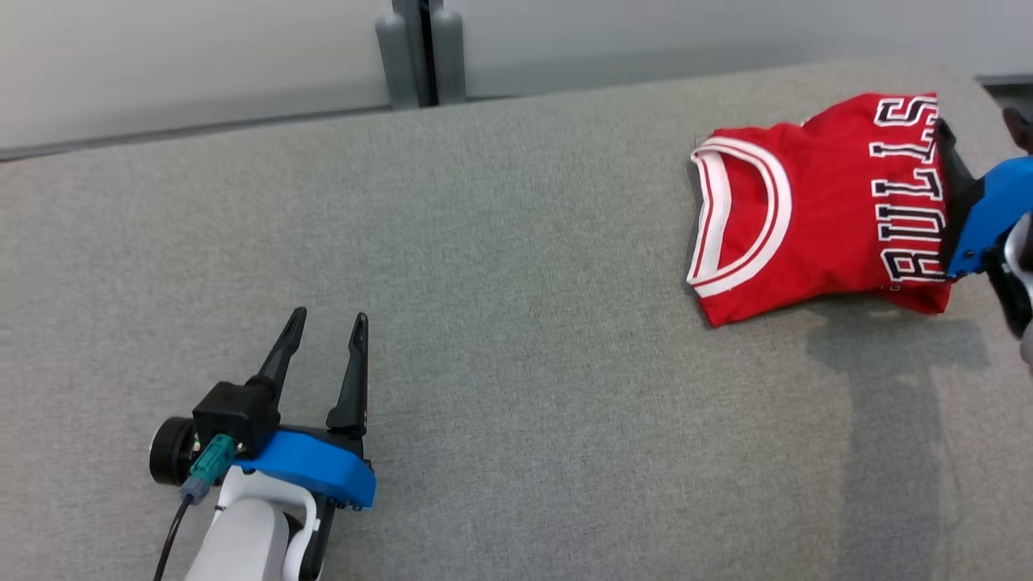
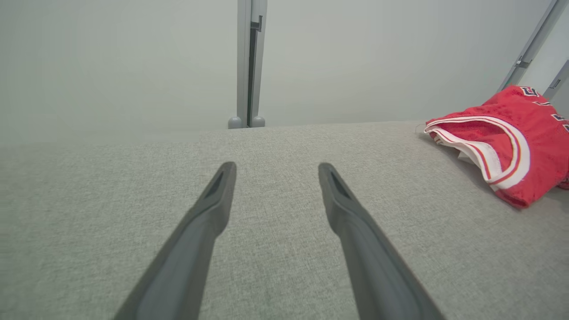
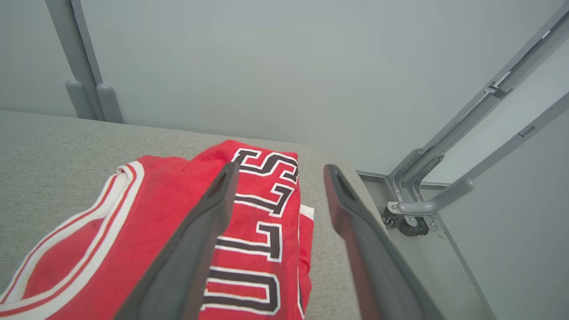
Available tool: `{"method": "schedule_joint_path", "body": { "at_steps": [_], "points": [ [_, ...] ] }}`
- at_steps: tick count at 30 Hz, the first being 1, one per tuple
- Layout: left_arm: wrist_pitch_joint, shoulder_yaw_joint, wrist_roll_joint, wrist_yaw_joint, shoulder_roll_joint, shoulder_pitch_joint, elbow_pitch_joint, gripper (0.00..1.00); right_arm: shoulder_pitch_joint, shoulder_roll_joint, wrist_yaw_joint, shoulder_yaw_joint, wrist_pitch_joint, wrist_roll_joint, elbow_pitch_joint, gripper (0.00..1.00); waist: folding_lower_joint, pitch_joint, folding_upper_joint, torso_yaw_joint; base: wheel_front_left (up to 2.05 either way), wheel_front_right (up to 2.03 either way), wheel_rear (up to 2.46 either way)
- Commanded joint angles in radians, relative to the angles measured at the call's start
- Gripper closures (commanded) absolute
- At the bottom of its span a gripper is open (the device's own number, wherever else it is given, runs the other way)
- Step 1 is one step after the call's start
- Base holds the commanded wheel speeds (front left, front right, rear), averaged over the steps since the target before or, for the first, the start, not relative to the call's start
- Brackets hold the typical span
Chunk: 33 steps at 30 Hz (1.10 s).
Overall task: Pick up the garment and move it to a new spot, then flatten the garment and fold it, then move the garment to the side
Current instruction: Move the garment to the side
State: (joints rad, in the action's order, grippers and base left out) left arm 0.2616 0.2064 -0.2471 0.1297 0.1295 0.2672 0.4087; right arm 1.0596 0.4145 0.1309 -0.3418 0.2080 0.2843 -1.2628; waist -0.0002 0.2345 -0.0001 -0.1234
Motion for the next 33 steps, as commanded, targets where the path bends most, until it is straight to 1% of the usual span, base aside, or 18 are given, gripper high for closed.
{"method": "schedule_joint_path", "body": {
  "at_steps": [1,5,8,11,16,22,26,29,33],
  "points": [
    [0.005,-0.007,-0.008,-0.002,-0.001,-0.014,0.000,0.00,-0.019,-0.012,0.000,0.004,0.016,-0.009,0.000,0.00,0.0002,-0.024,0.0001,-0.008,0.00,0.00,0.00],
    [0.005,-0.045,-0.008,-0.008,-0.012,-0.054,-0.012,0.00,-0.081,-0.071,0.000,0.010,0.052,-0.007,0.067,0.00,0.0002,-0.091,0.0001,-0.003,0.00,0.00,0.00],
    [0.005,-0.071,-0.008,-0.017,-0.015,-0.074,-0.023,0.00,-0.134,-0.093,0.000,0.011,0.057,0.006,0.141,0.00,0.0002,-0.121,0.0001,0.005,0.00,0.00,0.00],
    [0.005,-0.098,-0.016,-0.018,-0.022,-0.091,-0.041,0.00,-0.209,-0.111,0.000,0.021,0.058,0.018,0.252,0.00,0.0002,-0.145,0.0001,0.016,0.00,0.00,0.00],
    [0.005,-0.123,-0.024,-0.010,-0.030,-0.125,-0.067,0.00,-0.351,-0.113,0.000,0.014,0.058,0.032,0.421,0.00,0.0002,-0.181,0.0001,0.035,0.00,0.00,0.00],
    [0.005,-0.168,-0.024,-0.019,-0.042,-0.162,-0.087,0.00,-0.501,-0.128,0.000,0.027,0.058,0.057,0.544,0.00,0.0002,-0.225,0.0001,0.050,0.00,0.00,0.00],
    [0.005,-0.188,-0.032,-0.019,-0.051,-0.179,-0.089,0.00,-0.594,-0.142,0.000,0.056,0.058,0.069,0.617,0.00,0.0002,-0.237,0.0001,0.061,0.00,0.00,0.00],
    [0.005,-0.214,-0.036,-0.017,-0.055,-0.182,-0.107,0.00,-0.664,-0.159,0.000,0.098,0.058,0.066,0.677,0.00,0.0002,-0.244,0.0001,0.071,0.00,0.00,0.00],
    [0.004,-0.235,-0.002,-0.018,-0.060,-0.204,-0.150,0.00,-0.758,-0.198,0.000,0.160,0.058,0.043,0.769,0.00,0.0002,-0.251,0.0001,0.084,0.00,0.00,0.00]
  ]
}}
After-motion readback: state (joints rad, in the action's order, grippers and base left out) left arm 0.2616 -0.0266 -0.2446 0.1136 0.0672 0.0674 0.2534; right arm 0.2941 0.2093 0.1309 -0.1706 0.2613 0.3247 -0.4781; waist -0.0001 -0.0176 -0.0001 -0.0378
